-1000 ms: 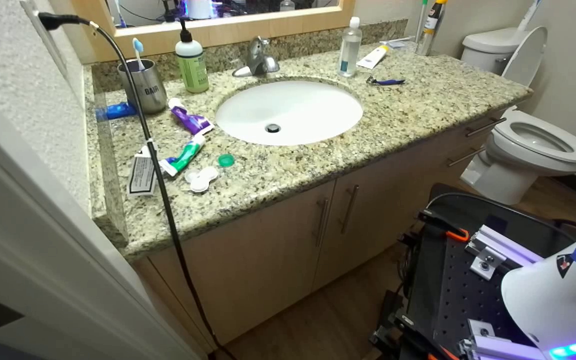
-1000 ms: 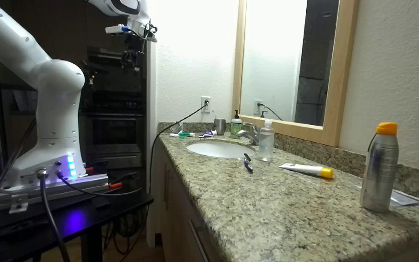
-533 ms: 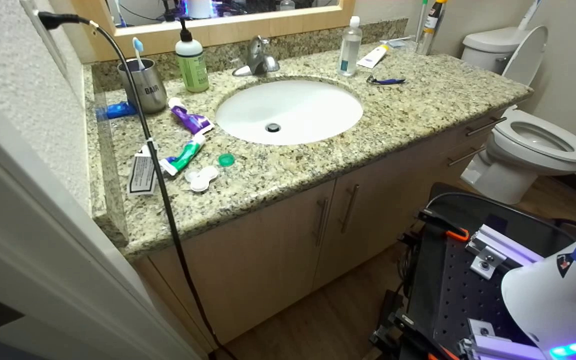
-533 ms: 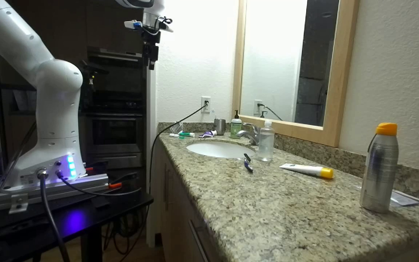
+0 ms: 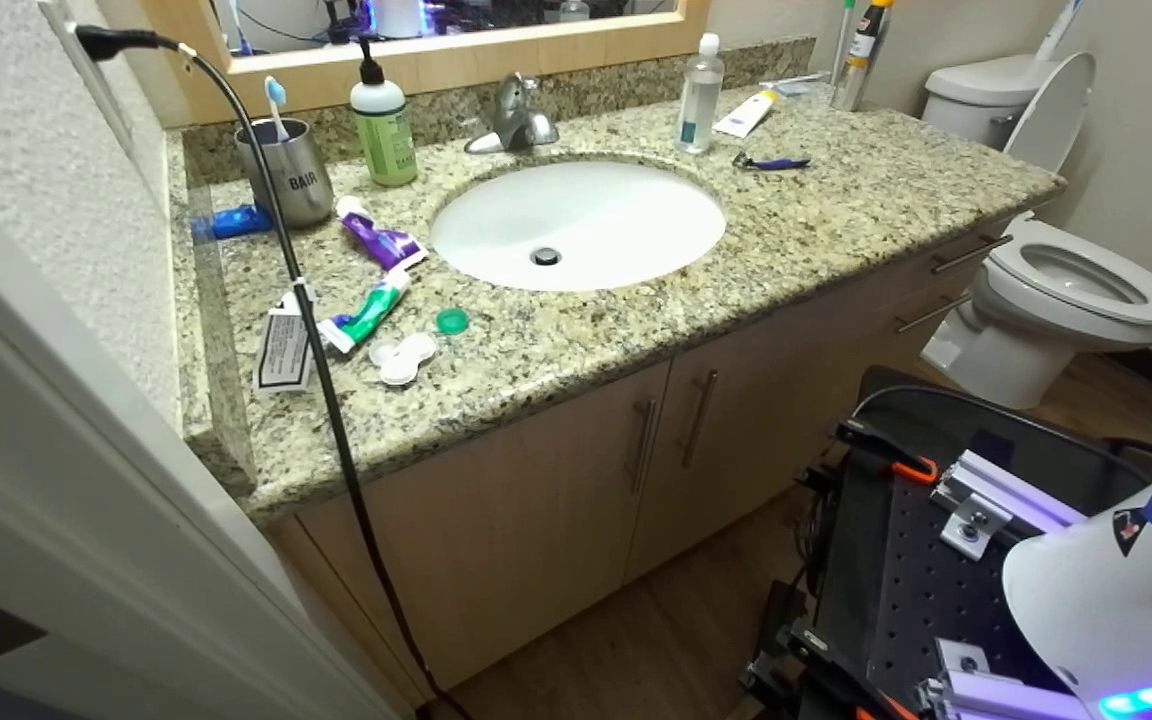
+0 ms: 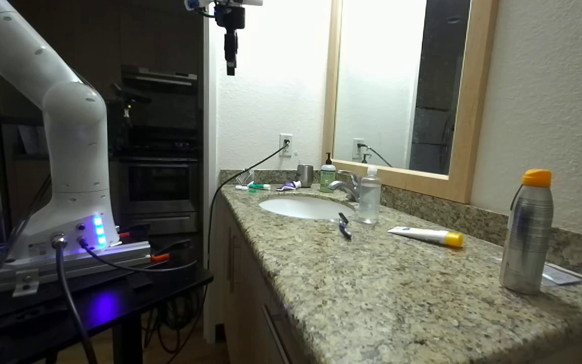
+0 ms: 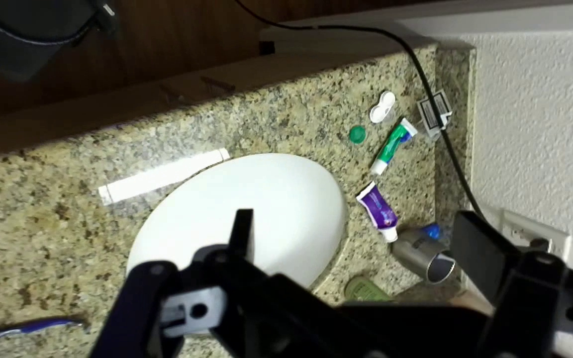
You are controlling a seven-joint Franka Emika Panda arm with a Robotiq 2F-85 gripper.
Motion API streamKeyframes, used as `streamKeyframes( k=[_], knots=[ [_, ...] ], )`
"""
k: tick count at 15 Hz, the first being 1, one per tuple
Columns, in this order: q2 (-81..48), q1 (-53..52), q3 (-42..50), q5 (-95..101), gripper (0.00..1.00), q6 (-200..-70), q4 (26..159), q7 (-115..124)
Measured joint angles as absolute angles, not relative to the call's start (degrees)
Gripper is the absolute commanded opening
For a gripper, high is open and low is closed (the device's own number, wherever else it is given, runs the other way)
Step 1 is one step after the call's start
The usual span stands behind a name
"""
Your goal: Pick the shaving stick and put it in the sink
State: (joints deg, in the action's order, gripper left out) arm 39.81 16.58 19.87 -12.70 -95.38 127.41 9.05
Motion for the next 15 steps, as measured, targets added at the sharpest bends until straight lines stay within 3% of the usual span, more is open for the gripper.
streamKeyframes(
  k=[7,15],
  knots=[
    [40.10,17.17,19.30,-12.70,1.00,-96.65,127.65,9.68],
    [22.24,20.36,24.58,-13.03,1.00,-123.93,124.77,17.21]
  ],
)
